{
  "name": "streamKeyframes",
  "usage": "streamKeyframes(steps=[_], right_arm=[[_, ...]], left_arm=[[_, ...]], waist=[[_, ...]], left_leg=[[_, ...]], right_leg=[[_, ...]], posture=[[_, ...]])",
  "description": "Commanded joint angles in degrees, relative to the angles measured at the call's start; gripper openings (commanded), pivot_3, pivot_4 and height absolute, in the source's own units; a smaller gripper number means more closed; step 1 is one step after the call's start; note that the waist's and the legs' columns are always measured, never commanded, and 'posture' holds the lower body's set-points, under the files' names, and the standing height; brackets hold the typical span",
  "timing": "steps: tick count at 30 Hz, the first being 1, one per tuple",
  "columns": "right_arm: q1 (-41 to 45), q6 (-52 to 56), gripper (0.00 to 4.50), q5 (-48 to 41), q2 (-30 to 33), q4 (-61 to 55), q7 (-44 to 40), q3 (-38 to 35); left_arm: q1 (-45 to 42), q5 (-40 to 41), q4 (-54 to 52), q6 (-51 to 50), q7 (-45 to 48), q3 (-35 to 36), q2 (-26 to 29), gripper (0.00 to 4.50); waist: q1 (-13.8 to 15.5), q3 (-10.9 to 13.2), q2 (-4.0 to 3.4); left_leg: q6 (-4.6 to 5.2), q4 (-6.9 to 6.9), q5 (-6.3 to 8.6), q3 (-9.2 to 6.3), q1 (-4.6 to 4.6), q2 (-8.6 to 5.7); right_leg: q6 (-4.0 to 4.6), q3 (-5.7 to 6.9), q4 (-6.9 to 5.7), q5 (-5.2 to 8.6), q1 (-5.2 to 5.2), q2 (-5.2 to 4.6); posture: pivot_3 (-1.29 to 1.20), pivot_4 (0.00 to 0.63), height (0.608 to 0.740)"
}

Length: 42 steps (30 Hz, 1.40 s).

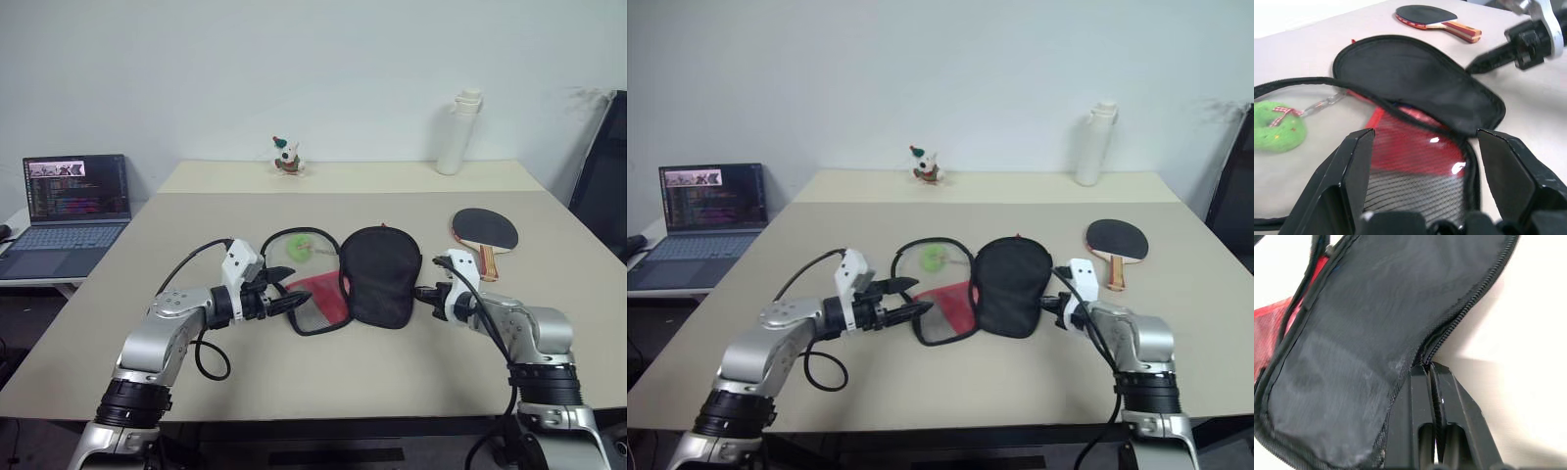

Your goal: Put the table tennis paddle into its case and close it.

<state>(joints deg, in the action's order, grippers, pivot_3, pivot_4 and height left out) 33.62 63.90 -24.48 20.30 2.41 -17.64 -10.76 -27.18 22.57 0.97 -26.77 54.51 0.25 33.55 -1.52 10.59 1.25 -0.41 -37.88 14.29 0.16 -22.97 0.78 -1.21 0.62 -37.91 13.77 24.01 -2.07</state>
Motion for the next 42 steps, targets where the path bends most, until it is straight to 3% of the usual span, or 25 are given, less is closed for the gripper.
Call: streamKeyframes(steps=[1,9,10,13,18,23,25,30,33,42], right_arm=[[0.42,0.57,0.06,-1.07,2.41,-1.44,-1.28,-1.98],[-0.08,0.01,0.06,-1.71,2.36,-3.33,-1.50,-1.35],[-0.06,-0.18,0.22,-1.47,2.38,-3.41,-1.18,-1.36],[-0.04,-1.91,0.93,-0.72,5.19,-4.39,-2.43,-1.12],[1.68,-5.88,2.61,0.32,10.33,-3.73,-3.66,-2.14],[7.75,-14.98,4.33,7.12,11.28,9.37,0.05,-0.64],[10.37,-18.23,4.43,8.86,10.73,15.15,0.95,-0.44],[22.16,-33.78,4.43,14.88,9.66,45.09,7.34,-0.57],[26.11,-40.36,4.43,17.09,9.89,56.35,7.59,0.23],[29.02,-46.66,4.43,20.49,10.25,69.69,7.09,0.92]], left_arm=[[-1.58,-0.23,-0.09,1.58,0.37,-0.04,-0.20,3.63],[-1.65,-0.62,0.28,2.18,0.54,-0.66,-0.97,3.63],[-1.66,-0.64,0.30,2.22,0.54,-0.72,-1.01,3.63],[-1.30,-0.63,-0.11,2.23,0.38,-0.68,-0.91,3.63],[-0.33,-0.42,-1.05,1.90,0.12,-0.02,-0.56,3.63],[-1.26,0.08,-0.74,1.48,0.59,0.03,-0.64,3.63],[-1.96,0.06,-0.35,1.56,0.98,-0.19,-0.62,3.63],[-5.38,2.65,-1.17,-0.91,5.94,-0.81,0.70,3.63],[-6.62,2.37,-0.66,-0.84,6.62,-0.72,1.24,3.63],[-5.93,1.87,-1.14,-0.36,6.33,-0.22,1.99,3.63]], waist=[[-0.01,0.00,0.00],[-0.04,0.01,0.01],[-0.04,0.01,0.01],[-0.03,0.01,0.01],[-0.01,0.01,0.01],[-0.30,0.02,0.02],[-0.26,0.03,0.03],[-0.29,0.07,0.08],[-0.29,0.07,0.08],[-0.33,0.08,0.07]], left_leg=[[0.00,0.00,0.00,0.00,0.00,0.00],[0.00,0.01,0.00,0.02,0.00,0.01],[0.00,0.01,0.00,0.02,0.00,0.01],[0.00,0.01,0.00,0.02,0.00,0.01],[0.00,0.01,0.00,0.03,-0.03,-0.01],[0.01,0.00,0.00,0.10,0.03,-0.01],[0.01,0.00,0.00,0.11,0.04,-0.01],[0.01,0.02,0.00,0.20,-0.02,-0.06],[0.01,0.08,0.00,0.35,-0.01,-0.05],[0.03,0.10,0.01,0.29,-0.03,0.01]], right_leg=[[0.00,0.00,0.00,0.00,0.00,0.00],[-0.04,-0.02,0.00,0.02,0.01,0.02],[-0.04,-0.02,0.00,0.02,0.02,0.01],[-0.05,-0.02,0.00,0.03,0.02,0.02],[-0.07,-0.02,0.05,0.03,0.02,0.00],[-0.09,-0.06,0.01,0.04,0.02,0.04],[-0.09,-0.06,0.01,0.04,0.02,0.06],[0.04,-0.11,0.04,-0.05,0.06,0.06],[0.17,-0.12,0.11,-0.12,0.06,0.06],[0.16,-0.19,0.13,-0.12,0.07,0.02]], posture=[[0.00,0.150,0.740],[0.00,0.150,0.740],[0.00,0.150,0.740],[0.00,0.150,0.740],[0.00,0.150,0.740],[0.00,0.150,0.740],[0.00,0.150,0.740],[0.00,0.150,0.740],[0.00,0.150,0.740],[0.00,0.150,0.740]])
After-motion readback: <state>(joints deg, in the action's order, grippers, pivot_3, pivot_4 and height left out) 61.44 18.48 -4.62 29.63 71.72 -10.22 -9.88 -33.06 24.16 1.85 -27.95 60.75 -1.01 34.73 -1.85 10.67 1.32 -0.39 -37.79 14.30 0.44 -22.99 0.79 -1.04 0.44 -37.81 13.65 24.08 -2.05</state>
